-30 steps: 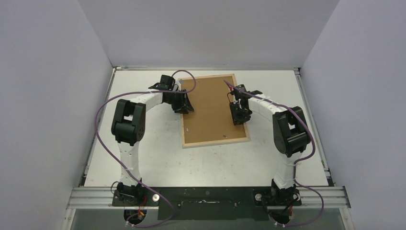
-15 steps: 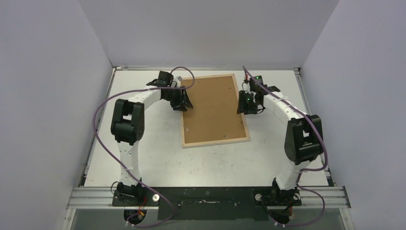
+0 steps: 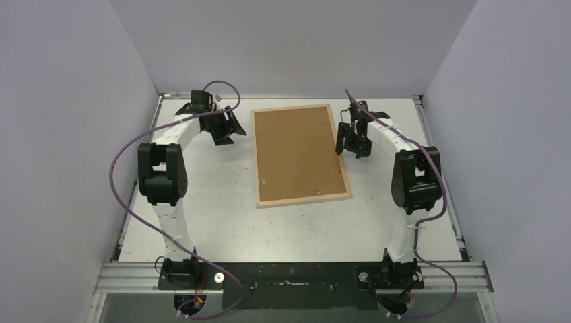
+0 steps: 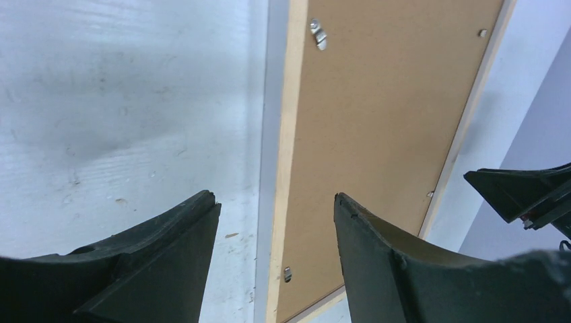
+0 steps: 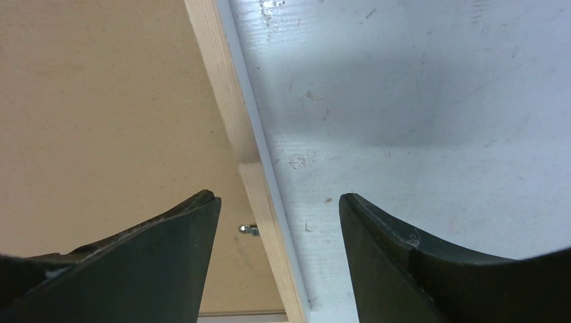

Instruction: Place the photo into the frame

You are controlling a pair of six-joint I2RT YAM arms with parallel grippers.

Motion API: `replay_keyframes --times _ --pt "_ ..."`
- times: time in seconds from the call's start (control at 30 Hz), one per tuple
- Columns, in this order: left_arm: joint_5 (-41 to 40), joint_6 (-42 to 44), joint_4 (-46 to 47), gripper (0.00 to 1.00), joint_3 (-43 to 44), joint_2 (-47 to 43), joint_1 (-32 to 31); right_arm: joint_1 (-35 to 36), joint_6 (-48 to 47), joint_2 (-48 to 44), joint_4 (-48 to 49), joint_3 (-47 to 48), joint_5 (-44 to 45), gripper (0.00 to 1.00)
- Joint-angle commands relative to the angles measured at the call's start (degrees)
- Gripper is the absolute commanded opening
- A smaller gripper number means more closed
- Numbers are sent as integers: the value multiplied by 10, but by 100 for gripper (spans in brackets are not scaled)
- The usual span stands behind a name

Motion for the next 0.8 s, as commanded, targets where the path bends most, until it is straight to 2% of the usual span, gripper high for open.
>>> replay_keyframes --times 0.0,0.23,0.47,0.63,0.77 --pt "-1 19 -31 62 6 10 -1 8 5 32 -28 45 7 67" --pt "87 -18 54 62 -19 33 -7 34 -6 60 -27 54 -3 67" --pt "33 -35 34 60 -3 73 -26 50 6 74 -22 55 -10 64" --pt "92 -10 45 60 6 94 -49 59 8 74 -20 54 -17 63" --pt "103 -18 53 52 -14 86 -51 67 9 68 -16 45 -28 62"
